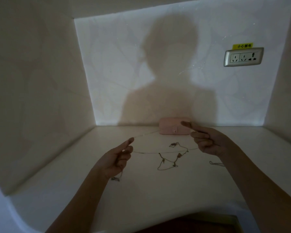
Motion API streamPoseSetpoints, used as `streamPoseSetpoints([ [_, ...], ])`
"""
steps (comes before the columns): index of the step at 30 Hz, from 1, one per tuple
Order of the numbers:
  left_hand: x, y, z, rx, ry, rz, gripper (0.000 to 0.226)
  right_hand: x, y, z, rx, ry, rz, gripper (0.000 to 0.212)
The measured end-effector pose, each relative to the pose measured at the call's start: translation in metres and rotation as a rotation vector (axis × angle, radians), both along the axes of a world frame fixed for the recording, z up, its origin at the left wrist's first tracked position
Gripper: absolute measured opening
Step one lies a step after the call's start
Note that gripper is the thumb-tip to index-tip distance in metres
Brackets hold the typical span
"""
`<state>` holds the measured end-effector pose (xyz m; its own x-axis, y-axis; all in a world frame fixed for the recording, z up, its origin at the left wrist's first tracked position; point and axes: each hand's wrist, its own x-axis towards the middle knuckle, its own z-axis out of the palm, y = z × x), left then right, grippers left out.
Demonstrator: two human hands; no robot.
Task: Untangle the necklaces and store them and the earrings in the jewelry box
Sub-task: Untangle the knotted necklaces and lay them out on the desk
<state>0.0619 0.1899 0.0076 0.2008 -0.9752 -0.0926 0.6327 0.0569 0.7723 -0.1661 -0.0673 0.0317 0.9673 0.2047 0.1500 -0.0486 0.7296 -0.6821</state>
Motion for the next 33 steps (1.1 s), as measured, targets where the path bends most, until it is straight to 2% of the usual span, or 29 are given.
streamPoseSetpoints([
  [2,0.001,-0.001,-0.004,0.136,-0.152,0.062,0.021,-0.004,0.000,0.002,-0.006,0.036,-0.053,0.035],
  [4,0.001,-0.002,-0.006,0.225,-0.207,0.098,0.013,-0.007,0.003,0.007,-0.049,0.094,-0.188,0.037],
  [6,0.004,-0.003,-0.007,0.233,-0.158,0.100,0.009,-0.008,0.011,0.012,-0.113,0.144,-0.331,0.052],
  [8,0.010,-0.002,-0.006,0.208,-0.033,0.107,0.015,-0.005,0.018,0.016,-0.126,0.182,-0.389,0.059],
  [10,0.017,0.000,-0.007,0.232,0.009,0.143,0.016,0.004,0.021,0.017,-0.102,0.214,-0.388,0.059],
  [11,0.020,0.001,-0.008,0.275,-0.045,0.173,0.014,0.010,0.024,0.017,-0.092,0.235,-0.401,0.054],
  [12,0.022,0.003,-0.009,0.341,-0.141,0.207,0.013,0.019,0.028,0.018,-0.104,0.261,-0.438,0.041],
  [14,0.028,0.007,-0.011,0.530,-0.445,0.322,0.016,0.041,0.036,0.018,-0.166,0.318,-0.552,0.017],
  [16,0.033,0.012,-0.013,0.693,-0.795,0.499,0.022,0.069,0.039,0.016,-0.225,0.396,-0.626,0.020],
  [17,0.036,0.014,-0.014,0.715,-0.933,0.573,0.022,0.082,0.041,0.015,-0.277,0.432,-0.644,0.020],
  [21,0.043,0.021,-0.023,0.736,-1.247,0.760,0.024,0.124,0.049,0.007,-0.571,0.560,-0.802,0.019],
  [24,0.049,0.027,-0.024,0.794,-1.333,0.817,0.024,0.143,0.050,-0.002,-0.651,0.571,-0.880,0.023],
  [29,0.056,0.032,-0.023,0.875,-1.454,0.666,0.039,0.162,0.040,-0.011,-0.865,0.611,-0.931,0.026],
  [31,0.059,0.033,-0.024,0.820,-1.420,0.645,0.029,0.168,0.035,-0.017,-0.985,0.624,-0.946,0.030],
  [33,0.061,0.036,-0.024,0.713,-1.305,0.624,0.015,0.176,0.029,-0.023,-1.067,0.638,-0.948,0.033],
])
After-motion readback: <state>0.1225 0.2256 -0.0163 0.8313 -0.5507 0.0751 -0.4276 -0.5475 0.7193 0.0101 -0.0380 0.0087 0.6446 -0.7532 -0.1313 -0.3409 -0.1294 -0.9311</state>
